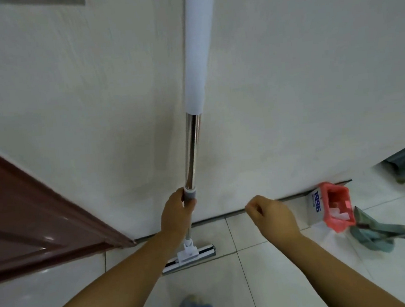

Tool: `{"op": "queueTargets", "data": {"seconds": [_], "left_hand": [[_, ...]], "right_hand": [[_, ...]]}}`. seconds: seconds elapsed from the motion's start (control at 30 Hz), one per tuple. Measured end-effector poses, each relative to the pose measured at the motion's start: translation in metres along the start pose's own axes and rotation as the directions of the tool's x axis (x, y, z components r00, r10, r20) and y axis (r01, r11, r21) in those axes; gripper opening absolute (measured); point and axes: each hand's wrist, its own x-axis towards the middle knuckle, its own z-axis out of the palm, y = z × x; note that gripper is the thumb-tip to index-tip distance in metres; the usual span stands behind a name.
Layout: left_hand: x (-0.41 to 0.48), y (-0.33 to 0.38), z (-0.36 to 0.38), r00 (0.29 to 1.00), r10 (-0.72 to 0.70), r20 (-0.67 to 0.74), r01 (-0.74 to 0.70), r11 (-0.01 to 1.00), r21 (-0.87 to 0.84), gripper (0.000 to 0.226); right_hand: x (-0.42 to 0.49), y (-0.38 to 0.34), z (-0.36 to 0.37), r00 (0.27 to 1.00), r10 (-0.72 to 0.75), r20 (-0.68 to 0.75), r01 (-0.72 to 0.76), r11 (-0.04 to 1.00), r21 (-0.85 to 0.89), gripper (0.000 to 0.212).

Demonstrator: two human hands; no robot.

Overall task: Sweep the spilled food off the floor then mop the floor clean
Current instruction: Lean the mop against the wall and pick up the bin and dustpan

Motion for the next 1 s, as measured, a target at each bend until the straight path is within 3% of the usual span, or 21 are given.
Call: {"op": "queueTargets", "data": {"seconds": [0.1, 0.17, 0.23, 0.33, 0.43, 0.53, 0.73, 1.0], "left_hand": [[-0.012, -0.001, 0.011, 0.98, -0.031, -0.197, 0.031, 1.0, -0.006, 0.035], [-0.029, -0.004, 0.024, 0.964, -0.075, -0.257, 0.078, 0.997, 0.001, 0.032], [-0.048, -0.007, 0.043, 0.978, -0.1, -0.183, 0.108, 0.993, 0.035, 0.023], [-0.068, 0.006, 0.084, 0.988, -0.126, 0.093, 0.117, 0.988, 0.101, 0.016], [-0.076, 0.041, 0.139, 0.923, -0.12, 0.365, 0.052, 0.98, 0.191, 0.022], [-0.092, 0.079, 0.207, 0.853, -0.1, 0.512, -0.038, 0.967, 0.253, 0.03], [-0.138, 0.143, 0.346, 0.787, -0.078, 0.612, -0.095, 0.965, 0.246, 0.03], [-0.15, 0.227, 0.481, 0.767, -0.018, 0.641, -0.101, 0.984, 0.148, 0.024]], "right_hand": [[-0.015, 0.032, 0.014, 0.996, 0.076, 0.045, -0.074, 0.996, -0.047, 0.02], [-0.025, 0.057, 0.013, 0.991, 0.118, 0.065, -0.113, 0.991, -0.074, 0.021], [-0.035, 0.086, 0.009, 0.986, 0.148, 0.073, -0.14, 0.984, -0.108, 0.022], [-0.053, 0.135, -0.004, 0.98, 0.188, 0.066, -0.177, 0.973, -0.148, 0.025], [-0.071, 0.192, -0.019, 0.961, 0.267, 0.069, -0.257, 0.957, -0.132, 0.026], [-0.097, 0.26, -0.038, 0.927, 0.366, 0.082, -0.362, 0.93, -0.061, 0.025], [-0.152, 0.41, -0.091, 0.804, 0.59, 0.07, -0.594, 0.801, 0.072, 0.015], [-0.166, 0.561, -0.168, 0.708, 0.706, -0.039, -0.695, 0.705, 0.142, 0.019]]}}
